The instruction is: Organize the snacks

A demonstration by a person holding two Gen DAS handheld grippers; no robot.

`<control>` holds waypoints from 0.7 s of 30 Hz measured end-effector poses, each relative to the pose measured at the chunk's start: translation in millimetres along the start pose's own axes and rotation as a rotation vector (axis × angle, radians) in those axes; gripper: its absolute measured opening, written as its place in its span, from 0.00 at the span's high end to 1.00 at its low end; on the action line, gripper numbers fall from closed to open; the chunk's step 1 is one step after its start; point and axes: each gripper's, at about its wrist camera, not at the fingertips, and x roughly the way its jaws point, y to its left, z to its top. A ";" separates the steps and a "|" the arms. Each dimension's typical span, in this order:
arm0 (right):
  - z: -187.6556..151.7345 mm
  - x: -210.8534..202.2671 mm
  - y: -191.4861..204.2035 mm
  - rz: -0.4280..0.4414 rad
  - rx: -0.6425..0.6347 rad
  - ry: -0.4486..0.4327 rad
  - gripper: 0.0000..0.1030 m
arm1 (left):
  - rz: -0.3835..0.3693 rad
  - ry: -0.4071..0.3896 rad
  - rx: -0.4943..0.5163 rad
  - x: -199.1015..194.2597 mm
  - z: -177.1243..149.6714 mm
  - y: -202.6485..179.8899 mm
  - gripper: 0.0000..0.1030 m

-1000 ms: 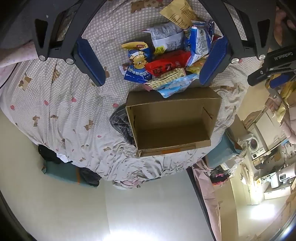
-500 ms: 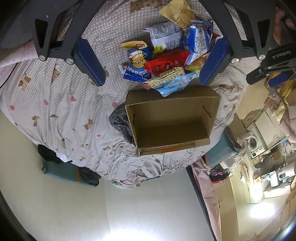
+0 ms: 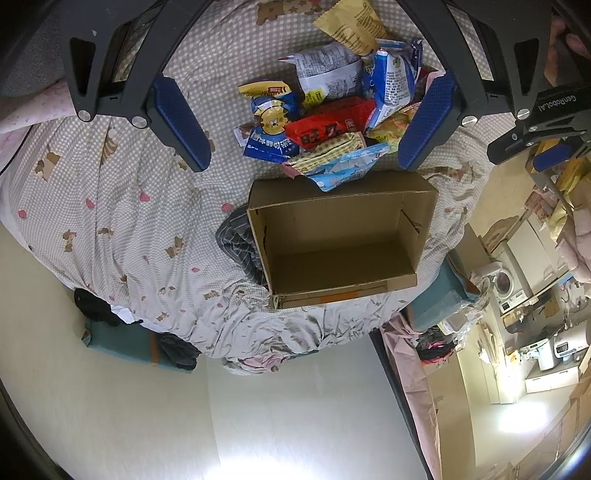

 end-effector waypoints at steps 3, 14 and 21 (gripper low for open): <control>0.6 -0.2 -0.6 0.002 0.002 0.002 0.00 | 0.000 -0.001 0.004 -0.2 0.3 -1.2 0.00; 0.5 -0.6 2.4 0.002 -0.002 -0.003 0.00 | 0.002 -0.003 0.003 -0.5 -0.3 -2.0 0.00; 0.3 0.0 4.4 0.000 -0.010 0.001 0.00 | -0.001 0.002 0.014 -0.6 -0.9 -3.3 0.00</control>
